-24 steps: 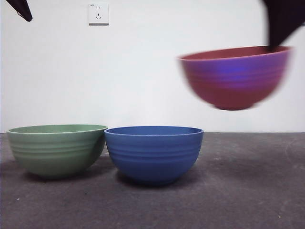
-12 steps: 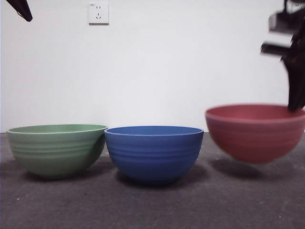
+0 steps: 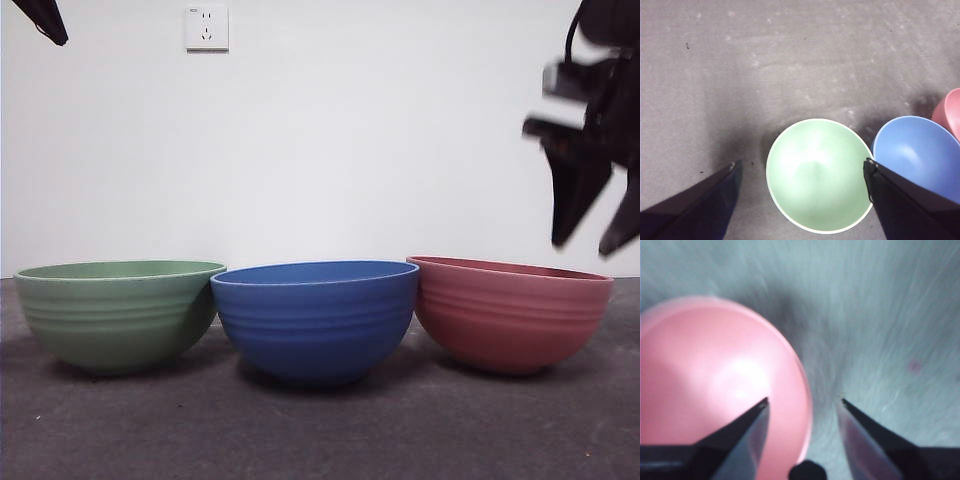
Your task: Pick up the green bowl on the top,put the green bowl on the left,pick up the red bowl in the middle,put the red bowl on the right
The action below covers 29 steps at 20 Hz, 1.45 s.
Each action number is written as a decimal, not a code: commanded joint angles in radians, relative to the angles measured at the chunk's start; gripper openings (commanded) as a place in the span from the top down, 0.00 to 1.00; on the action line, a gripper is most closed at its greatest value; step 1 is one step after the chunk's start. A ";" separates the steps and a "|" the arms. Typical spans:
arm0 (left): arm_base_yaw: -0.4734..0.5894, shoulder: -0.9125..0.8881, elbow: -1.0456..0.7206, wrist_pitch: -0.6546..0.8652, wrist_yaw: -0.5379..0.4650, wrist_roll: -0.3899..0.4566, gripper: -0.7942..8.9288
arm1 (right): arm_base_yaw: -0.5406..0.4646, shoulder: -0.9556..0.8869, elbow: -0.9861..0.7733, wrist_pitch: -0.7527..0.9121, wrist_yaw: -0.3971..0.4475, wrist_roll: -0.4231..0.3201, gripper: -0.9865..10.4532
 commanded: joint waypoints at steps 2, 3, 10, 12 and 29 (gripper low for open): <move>-0.002 0.000 0.001 0.009 0.001 -0.003 0.50 | 0.024 -0.180 -0.008 0.057 0.003 0.006 0.70; -0.002 0.000 0.001 0.010 0.001 0.000 0.52 | 0.034 -0.238 -0.008 0.080 0.003 0.005 0.77; -0.002 -0.063 -0.021 0.126 -0.009 0.054 0.93 | 0.108 -0.638 -0.146 0.281 0.122 -0.005 0.93; -0.002 -0.168 -0.113 0.209 -0.010 0.054 0.93 | 0.122 -0.780 -0.271 0.343 0.164 0.019 0.93; -0.002 -0.444 -0.425 0.135 -0.007 -0.003 0.92 | 0.127 -1.024 -0.448 0.276 0.265 0.119 0.93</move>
